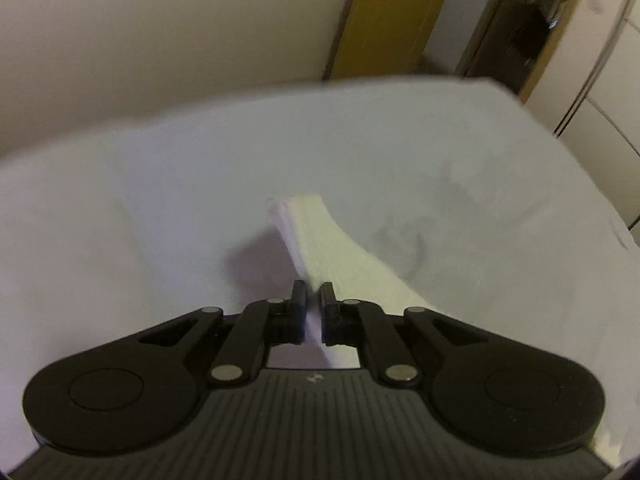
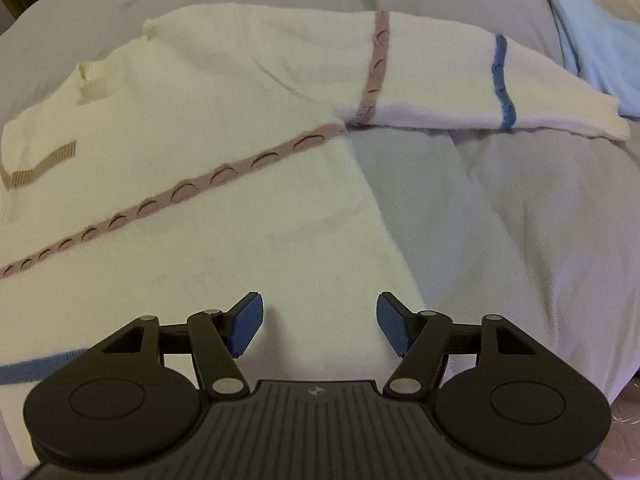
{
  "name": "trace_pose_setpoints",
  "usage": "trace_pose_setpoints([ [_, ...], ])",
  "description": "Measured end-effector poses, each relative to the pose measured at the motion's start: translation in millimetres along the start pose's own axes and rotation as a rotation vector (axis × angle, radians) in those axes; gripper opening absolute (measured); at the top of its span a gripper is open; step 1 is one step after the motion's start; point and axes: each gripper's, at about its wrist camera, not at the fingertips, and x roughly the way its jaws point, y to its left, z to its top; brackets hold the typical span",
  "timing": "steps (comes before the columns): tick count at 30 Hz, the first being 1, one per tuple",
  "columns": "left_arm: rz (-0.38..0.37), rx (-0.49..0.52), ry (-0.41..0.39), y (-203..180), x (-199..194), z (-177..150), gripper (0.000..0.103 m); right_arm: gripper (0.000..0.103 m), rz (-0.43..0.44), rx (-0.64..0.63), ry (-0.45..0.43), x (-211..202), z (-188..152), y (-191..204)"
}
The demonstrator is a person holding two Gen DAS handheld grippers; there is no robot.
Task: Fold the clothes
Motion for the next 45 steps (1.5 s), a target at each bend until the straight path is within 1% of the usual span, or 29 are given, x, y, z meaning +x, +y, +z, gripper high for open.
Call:
trace_pose_setpoints([
  [1,0.025,0.062,-0.038,5,-14,-7,0.005,0.065,0.001,0.001,0.000,0,0,1],
  [4,0.135,0.193,0.014,19,-5,-39,0.009,0.067,0.011,0.005,0.007,3,-1,2],
  [6,0.225,0.246,0.127,28,25,-66,0.009,0.067,0.018,0.007,0.013,6,-3,2],
  [7,0.280,0.296,0.139,28,31,-76,0.010,0.067,0.022,0.007,0.017,7,-4,2],
  [9,0.381,0.407,0.119,22,32,-89,0.012,0.067,0.027,-0.005,0.018,6,-7,2],
  [11,0.405,0.392,0.145,28,18,-89,0.015,0.067,0.036,-0.013,0.012,2,-10,-1],
  [13,0.338,0.334,0.200,40,-11,-91,0.015,0.071,0.049,0.007,-0.015,-8,-14,-14],
  [14,0.295,0.332,0.231,43,-26,-97,0.018,0.071,0.050,0.035,-0.023,-12,-18,-26],
  [15,0.232,0.336,0.279,46,-46,-110,0.021,0.072,0.050,0.063,-0.032,-16,-21,-37],
  [17,0.060,0.328,0.411,46,-80,-134,0.035,0.072,0.053,0.120,-0.046,-23,-29,-60],
  [19,-0.136,0.312,0.555,46,-110,-164,0.040,0.072,0.071,0.187,-0.034,-25,-42,-88],
  [20,-0.217,0.312,0.616,44,-122,-181,0.045,0.072,0.088,0.209,-0.025,-25,-49,-99],
  [22,-0.375,0.311,0.732,38,-146,-215,0.050,0.072,0.126,0.233,-0.001,-25,-66,-119],
  [23,-0.400,0.325,0.762,36,-155,-232,0.055,0.072,0.136,0.230,0.013,-24,-74,-125],
  [24,-0.422,0.339,0.790,34,-164,-249,0.058,0.072,0.145,0.225,0.027,-22,-82,-132],
  [26,-0.425,0.372,0.818,32,-169,-271,0.059,0.073,0.155,0.200,0.054,-20,-96,-140],
  [28,-0.428,0.379,0.822,30,-168,-285,0.060,0.077,0.165,0.173,0.073,-16,-109,-147],
  [30,-0.419,0.395,0.821,28,-169,-301,0.054,0.079,0.186,0.153,0.083,-11,-118,-153],
  [32,-0.409,0.428,0.804,25,-173,-311,0.012,0.079,0.211,0.139,0.098,-4,-126,-157],
  [33,-0.407,0.449,0.790,22,-177,-314,0.006,0.078,0.226,0.132,0.106,0,-130,-157],
  [34,-0.406,0.469,0.775,20,-181,-315,0.006,0.054,0.241,0.114,0.109,2,-133,-156],
  [35,-0.413,0.480,0.751,21,-188,-313,0.006,0.034,0.256,0.098,0.110,3,-136,-154],
  [36,-0.425,0.479,0.735,23,-195,-310,0.006,0.007,0.272,0.087,0.100,-1,-137,-155],
  [38,-0.453,0.461,0.706,31,-206,-306,0.006,0.007,0.303,0.066,0.080,-9,-138,-155],
  [40,-0.415,0.480,0.684,37,-208,-311,0.007,0.006,0.312,0.062,0.072,-11,-140,-162],
  [41,-0.383,0.495,0.690,34,-209,-321,0.009,0.006,0.309,0.066,0.072,-10,-142,-168],
  [42,-0.342,0.515,0.698,30,-201,-325,0.010,0.005,0.305,0.067,0.076,-8,-143,-172],
  [43,-0.302,0.533,0.703,26,-193,-329,0.012,0.005,0.294,0.058,0.092,-2,-142,-171],
  [45,-0.244,0.557,0.683,14,-196,-333,0.016,0.008,0.251,0.027,0.125,8,-135,-159],
])
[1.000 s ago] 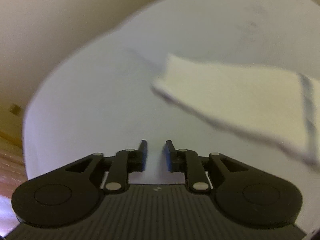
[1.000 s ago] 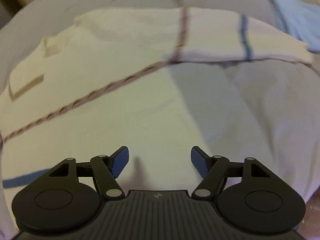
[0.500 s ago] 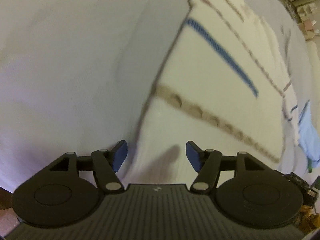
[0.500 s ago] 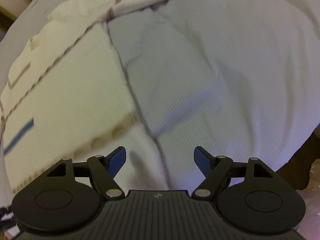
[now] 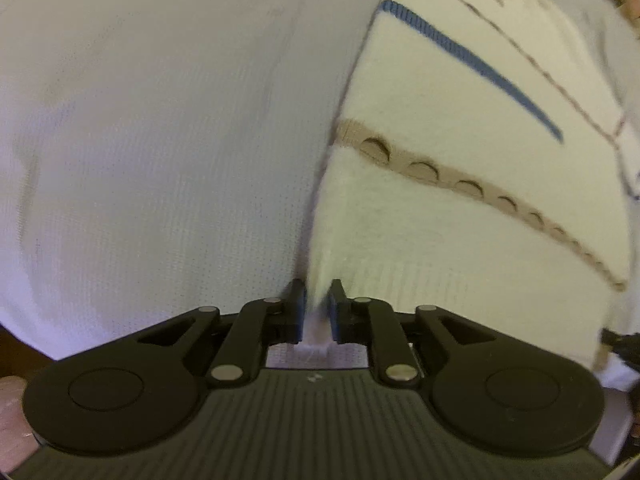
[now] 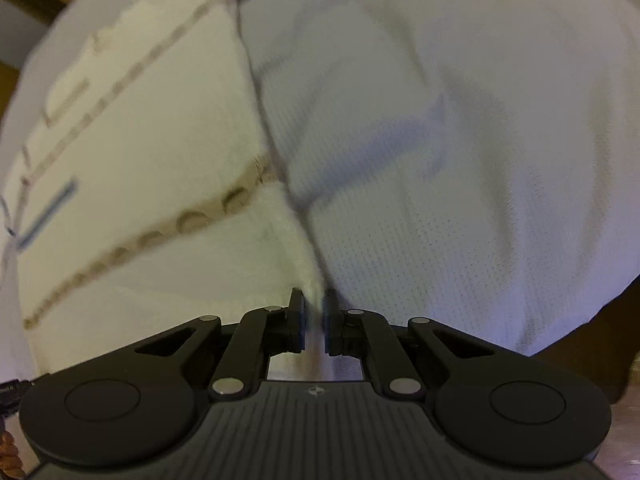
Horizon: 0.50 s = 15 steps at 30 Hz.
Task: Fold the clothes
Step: 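Pinch the sweater hem with both grippers and tug it straight, then open both grippers and withdraw them above the flat sweater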
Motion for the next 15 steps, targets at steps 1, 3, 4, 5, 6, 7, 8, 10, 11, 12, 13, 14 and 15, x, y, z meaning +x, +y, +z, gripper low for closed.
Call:
trace_pose_setpoints([
  [1,0.033,0.003,-0.001,-7,-5,0,0.021,0.016,-0.032,-0.018,0.009,1,4,7],
  [3,0.116,0.033,0.009,-17,-17,-5,0.029,0.042,-0.088,-0.060,0.016,-8,10,21],
  [4,0.168,0.053,0.018,-22,-25,-8,0.030,0.050,-0.115,-0.082,0.019,-12,13,28],
  [5,0.214,0.072,0.024,-28,-33,-11,0.030,0.050,-0.140,-0.104,0.019,-17,14,34],
  [6,0.222,0.079,0.018,-34,-44,-16,0.030,0.053,-0.149,-0.124,0.006,-26,14,39],
  [7,0.226,0.083,0.012,-39,-56,-20,0.033,0.063,-0.138,-0.124,0.000,-37,13,43],
  [8,0.203,0.069,0.007,-41,-68,-24,0.040,0.067,-0.116,-0.111,-0.007,-46,12,45],
  [10,0.160,0.070,-0.008,-45,-91,-28,0.043,0.070,-0.065,-0.100,-0.019,-64,8,51],
  [11,0.144,0.080,-0.017,-49,-101,-27,0.043,0.071,-0.040,-0.099,-0.025,-72,7,54],
  [12,0.128,0.090,-0.027,-52,-111,-27,0.043,0.073,-0.024,-0.102,-0.031,-78,6,59],
  [13,0.112,0.100,-0.036,-56,-121,-26,0.044,0.074,-0.014,-0.105,-0.037,-86,2,64],
  [14,0.097,0.113,-0.045,-60,-131,-25,0.045,0.075,-0.008,-0.107,-0.041,-93,-3,68],
  [15,0.091,0.140,-0.052,-69,-137,-25,0.045,0.076,-0.002,-0.108,-0.046,-101,-8,72],
])
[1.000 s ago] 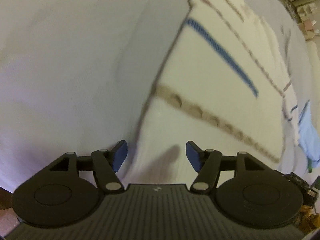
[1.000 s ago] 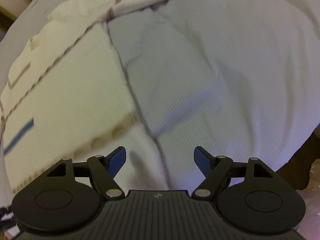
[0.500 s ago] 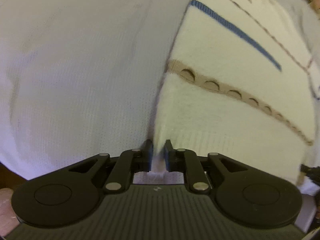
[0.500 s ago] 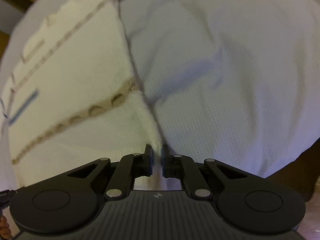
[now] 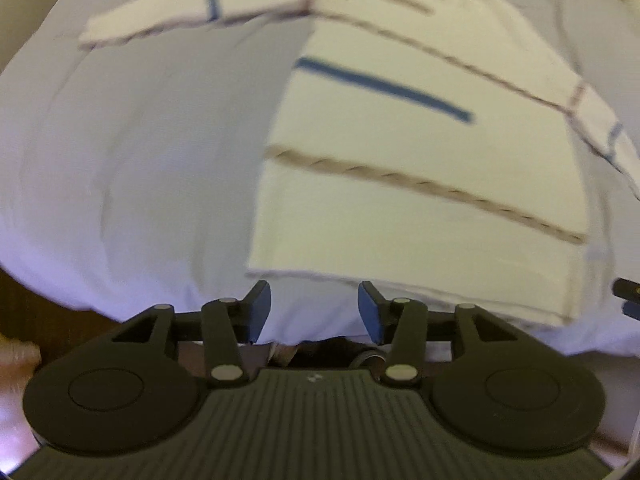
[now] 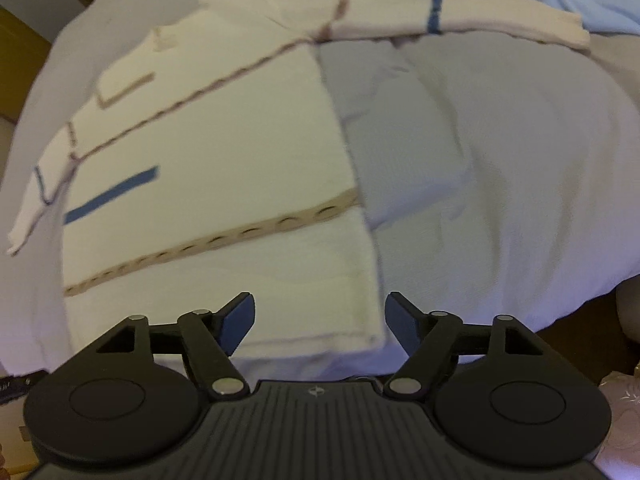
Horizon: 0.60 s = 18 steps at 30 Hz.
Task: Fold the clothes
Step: 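Open both grippers and withdraw them above the flat sweater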
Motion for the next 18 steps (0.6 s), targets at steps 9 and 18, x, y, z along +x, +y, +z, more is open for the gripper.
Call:
trace_pose_setpoints([
  [9,-0.019,0.220,-0.066,-35,-48,9,0.049,0.086,0.023,0.025,-0.144,-71,-33,37],
  [18,-0.011,0.309,-0.147,3,-93,-9,0.053,0.087,0.013,0.038,-0.225,-98,-88,97],
])
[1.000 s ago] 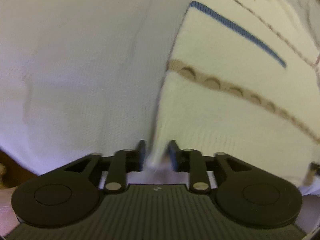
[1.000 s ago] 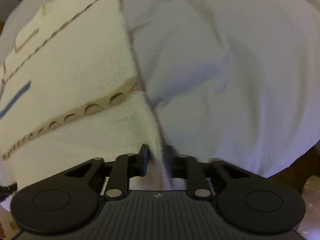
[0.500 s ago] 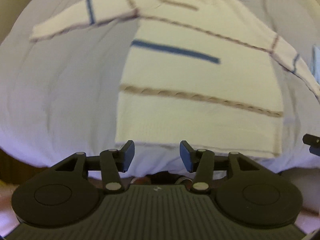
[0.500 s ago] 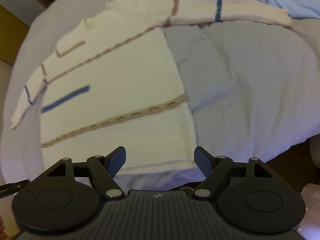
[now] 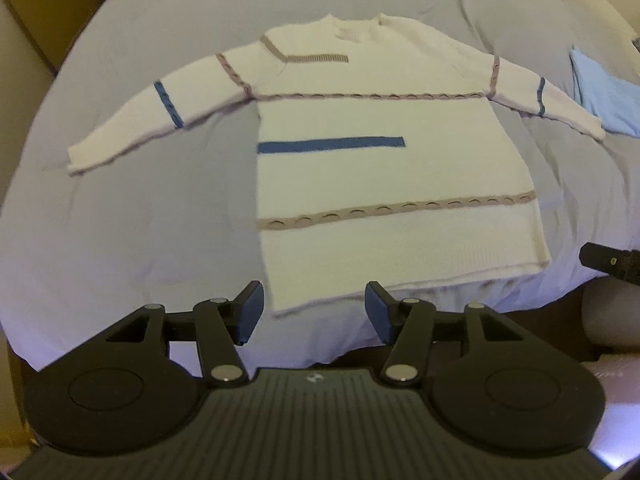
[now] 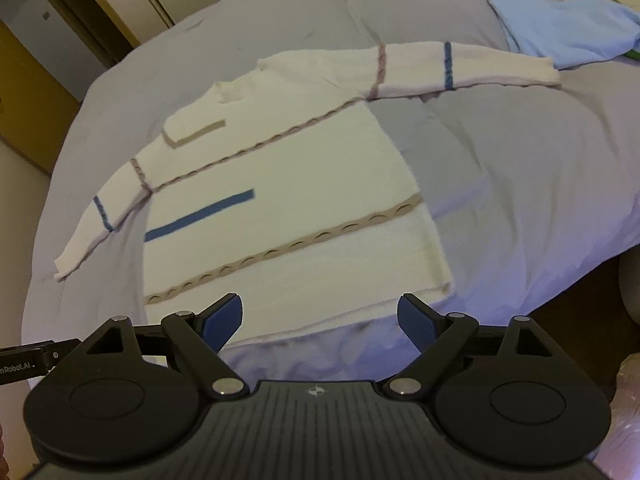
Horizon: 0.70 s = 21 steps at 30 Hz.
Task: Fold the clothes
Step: 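Open both grippers and withdraw them above the flat sweater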
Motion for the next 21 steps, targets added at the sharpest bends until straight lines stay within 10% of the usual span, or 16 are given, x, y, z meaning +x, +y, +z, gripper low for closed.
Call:
trace_pose_setpoints([
  [21,-0.014,0.059,-0.055,45,-35,-29,0.059,0.091,-0.045,0.000,-0.063,-46,-45,53],
])
